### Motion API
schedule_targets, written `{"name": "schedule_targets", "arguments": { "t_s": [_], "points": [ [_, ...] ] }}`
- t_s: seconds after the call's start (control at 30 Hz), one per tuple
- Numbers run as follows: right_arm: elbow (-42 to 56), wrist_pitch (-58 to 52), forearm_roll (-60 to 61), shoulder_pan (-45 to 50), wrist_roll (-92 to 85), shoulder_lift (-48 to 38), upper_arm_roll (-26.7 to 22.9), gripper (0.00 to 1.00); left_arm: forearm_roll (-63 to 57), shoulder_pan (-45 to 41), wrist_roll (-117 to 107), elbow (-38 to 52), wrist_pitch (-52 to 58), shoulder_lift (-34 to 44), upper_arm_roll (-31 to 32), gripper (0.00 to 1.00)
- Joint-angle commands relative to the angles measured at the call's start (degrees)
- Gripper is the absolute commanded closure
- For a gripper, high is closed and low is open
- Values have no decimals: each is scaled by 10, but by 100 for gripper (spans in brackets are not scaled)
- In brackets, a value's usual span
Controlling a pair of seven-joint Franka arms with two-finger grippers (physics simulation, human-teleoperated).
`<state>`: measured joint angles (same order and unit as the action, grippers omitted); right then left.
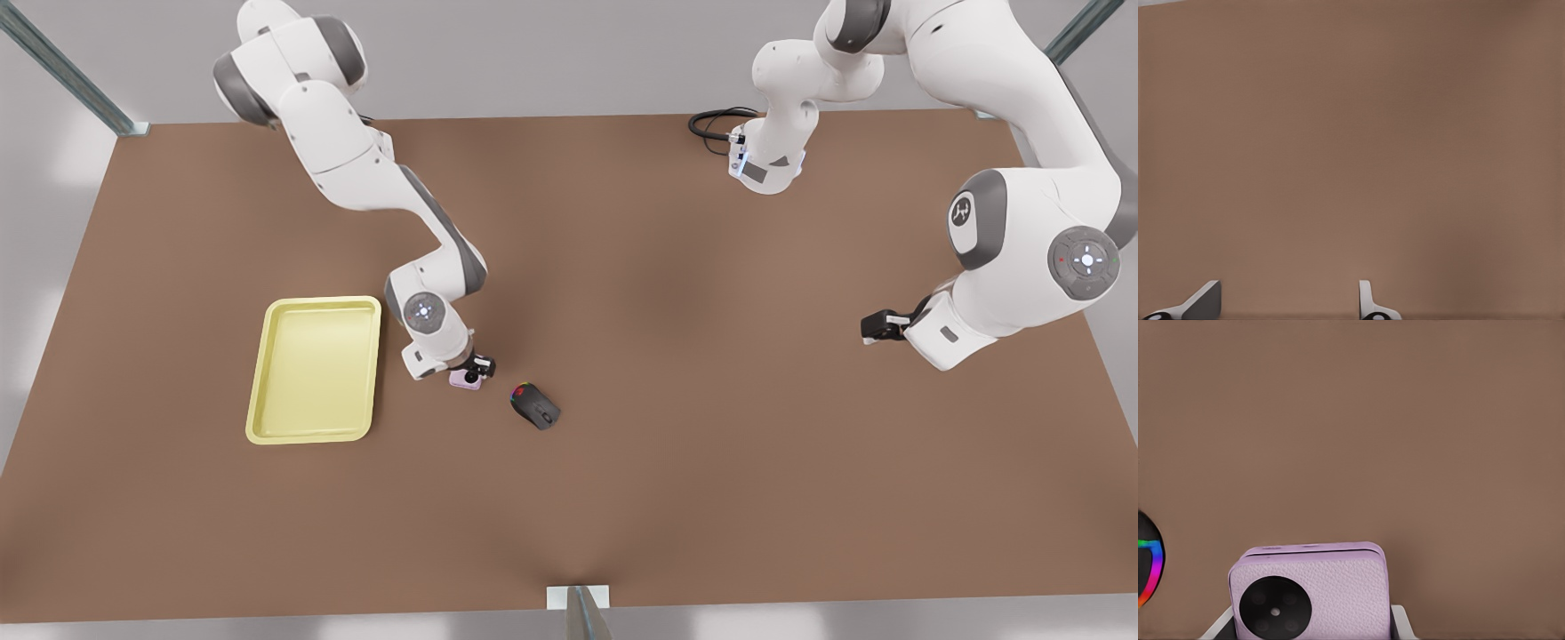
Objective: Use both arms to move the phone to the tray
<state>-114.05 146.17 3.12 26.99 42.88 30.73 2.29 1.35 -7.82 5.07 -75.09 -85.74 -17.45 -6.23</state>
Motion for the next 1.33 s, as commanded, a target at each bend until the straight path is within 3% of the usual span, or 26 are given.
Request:
{"name": "schedule_targets", "arguments": {
  "t_s": [0.0,0.2,0.5,0.63,0.67,0.7,0.8,0.9,0.93,0.97,1.1,1.3],
  "points": [
    [0,-39,-2,-11,-10,-14,0,22,0,0,-8,0,1,1,0,0],
    [-6,-124,-1,-113,-176,-66,-1,22,0,0,-10,0,1,1,0,0],
    [-144,-127,2,-253,-392,-142,-7,22,1,0,-10,0,1,0,0,0],
    [-168,-118,3,-274,-486,-139,-50,22,1,0,-11,0,1,1,0,0],
    [-169,-103,3,-275,-502,-133,-57,20,1,-1,-10,0,1,1,0,0],
    [-168,-102,3,-275,-502,-132,-57,0,1,0,-10,0,1,3,0,0],
    [-165,-101,23,-274,-501,-132,-57,0,1,0,-11,0,0,3,0,0],
    [-89,-184,22,-271,-497,-163,-55,0,0,-1,-11,0,1,4,0,0],
    [-8,-299,22,-263,-495,-174,-55,0,-1,-1,-12,0,1,4,0,0],
    [35,-324,22,-260,-494,-190,-55,0,-2,0,-11,0,1,5,0,0],
    [374,-607,-10,-260,-466,-174,-61,0,-6,-2,-11,0,0,4,3,0],
    [396,-568,-14,-263,-469,-150,-64,0,-6,-5,-12,1,0,3,4,0]
  ]
}}
